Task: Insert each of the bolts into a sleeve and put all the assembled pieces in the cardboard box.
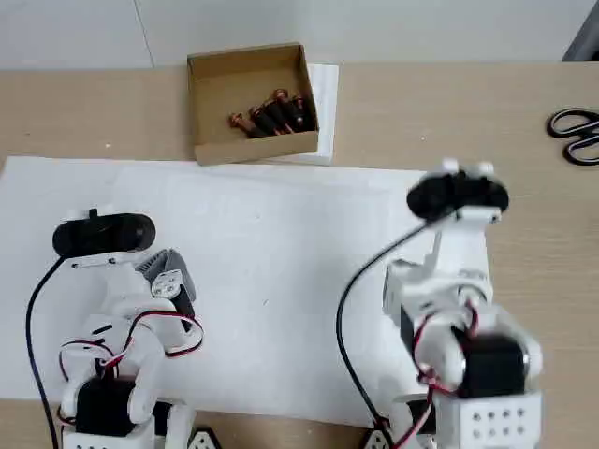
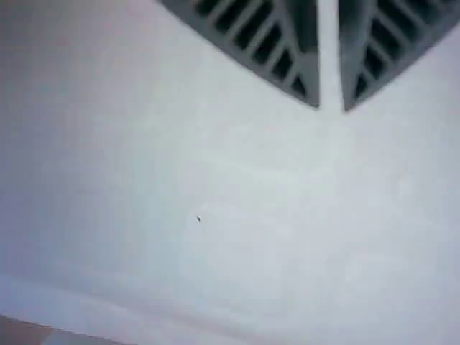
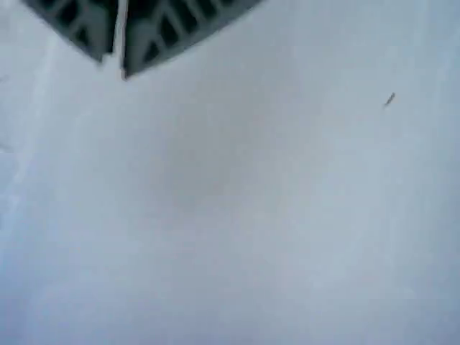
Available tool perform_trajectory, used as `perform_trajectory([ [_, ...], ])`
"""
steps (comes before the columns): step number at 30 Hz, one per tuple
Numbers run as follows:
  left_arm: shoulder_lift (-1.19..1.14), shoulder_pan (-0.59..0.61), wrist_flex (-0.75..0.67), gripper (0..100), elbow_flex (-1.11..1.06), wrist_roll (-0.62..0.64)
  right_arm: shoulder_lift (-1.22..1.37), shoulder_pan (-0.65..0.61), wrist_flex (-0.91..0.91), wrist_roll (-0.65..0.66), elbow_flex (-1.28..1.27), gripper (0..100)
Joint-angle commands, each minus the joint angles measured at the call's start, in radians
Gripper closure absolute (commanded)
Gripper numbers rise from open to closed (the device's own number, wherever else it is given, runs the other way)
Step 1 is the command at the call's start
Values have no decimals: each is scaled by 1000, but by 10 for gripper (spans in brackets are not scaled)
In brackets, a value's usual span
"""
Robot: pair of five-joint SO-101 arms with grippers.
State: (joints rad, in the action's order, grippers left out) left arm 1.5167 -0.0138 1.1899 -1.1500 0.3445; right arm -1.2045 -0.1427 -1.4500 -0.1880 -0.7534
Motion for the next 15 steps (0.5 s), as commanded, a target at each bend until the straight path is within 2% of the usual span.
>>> perform_trajectory([
  [1, 9, 3, -25, 994, 33, -5, -150, 5, 58, 23, -118, 995],
  [10, 9, 5, -26, 994, -50, -6, -504, 5, 97, 169, -368, 995],
  [15, 9, 5, -72, 994, -137, -8, -559, 36, 68, 241, -390, 995],
])
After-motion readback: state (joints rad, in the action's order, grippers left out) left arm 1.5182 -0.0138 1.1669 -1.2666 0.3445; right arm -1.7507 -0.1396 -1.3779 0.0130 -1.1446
